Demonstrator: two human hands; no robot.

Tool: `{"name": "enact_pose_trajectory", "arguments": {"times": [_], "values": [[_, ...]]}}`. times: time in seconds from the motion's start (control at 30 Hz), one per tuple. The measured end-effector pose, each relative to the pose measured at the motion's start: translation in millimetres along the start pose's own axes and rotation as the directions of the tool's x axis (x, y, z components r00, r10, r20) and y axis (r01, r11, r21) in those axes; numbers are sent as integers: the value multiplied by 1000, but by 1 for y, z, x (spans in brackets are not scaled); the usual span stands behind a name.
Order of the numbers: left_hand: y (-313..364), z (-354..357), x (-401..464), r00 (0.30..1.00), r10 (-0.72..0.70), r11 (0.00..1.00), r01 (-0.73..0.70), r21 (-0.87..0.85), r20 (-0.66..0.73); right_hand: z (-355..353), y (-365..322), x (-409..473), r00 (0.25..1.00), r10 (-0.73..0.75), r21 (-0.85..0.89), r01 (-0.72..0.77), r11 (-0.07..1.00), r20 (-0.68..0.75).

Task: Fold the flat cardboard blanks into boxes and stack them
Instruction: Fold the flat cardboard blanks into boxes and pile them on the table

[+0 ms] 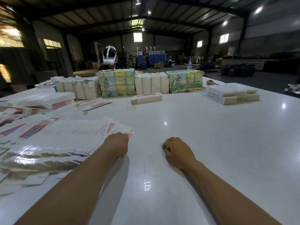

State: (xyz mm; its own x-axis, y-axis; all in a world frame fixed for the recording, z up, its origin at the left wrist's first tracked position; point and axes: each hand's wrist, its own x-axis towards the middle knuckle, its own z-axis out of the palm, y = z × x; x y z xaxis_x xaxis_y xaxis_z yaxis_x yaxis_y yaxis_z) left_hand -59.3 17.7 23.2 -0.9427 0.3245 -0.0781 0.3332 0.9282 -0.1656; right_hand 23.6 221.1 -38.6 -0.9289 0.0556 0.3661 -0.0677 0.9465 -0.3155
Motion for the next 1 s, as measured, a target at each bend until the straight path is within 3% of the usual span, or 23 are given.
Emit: {"name": "enact_pose_trajectory", "arguments": {"times": [0.17,0.3,0.37,0.43,0.47,0.5,0.53,0.57,0.6,0.67,0.8,1.0], "values": [[20,8,6,998,-50,974,56,219,-35,0,2,-3,1000,3,19,-3,1000,2],[14,18,1,976,-151,962,182,204,-160,1,4,-3,1000,-2,24,1,1000,29],[11,23,-5,962,-146,966,189,178,-229,-1,3,-2,999,7,49,-10,999,52],[18,22,-14,927,-93,981,148,127,-364,-8,-2,0,995,99,189,-103,977,34],[24,19,-19,883,-32,991,89,101,-469,-14,-5,3,980,201,344,-190,920,3],[32,15,-24,826,53,996,-6,86,-561,-24,-8,6,941,339,555,-293,778,22],[40,12,-30,755,147,989,-113,94,-639,-33,-10,10,880,455,734,-397,551,135],[48,12,-34,672,224,971,-217,102,-705,-44,-11,11,821,486,817,-484,312,300],[56,14,-39,599,278,947,-304,108,-751,-54,-9,10,787,449,833,-533,148,424],[70,23,-46,543,328,903,-421,88,-773,-65,-4,4,793,378,848,-528,36,478],[80,38,-47,607,330,863,-504,-29,-723,-60,2,-17,838,378,900,-435,26,394],[82,32,-58,678,256,869,-474,-144,-689,-58,-4,-32,936,105,934,-346,89,336]]}}
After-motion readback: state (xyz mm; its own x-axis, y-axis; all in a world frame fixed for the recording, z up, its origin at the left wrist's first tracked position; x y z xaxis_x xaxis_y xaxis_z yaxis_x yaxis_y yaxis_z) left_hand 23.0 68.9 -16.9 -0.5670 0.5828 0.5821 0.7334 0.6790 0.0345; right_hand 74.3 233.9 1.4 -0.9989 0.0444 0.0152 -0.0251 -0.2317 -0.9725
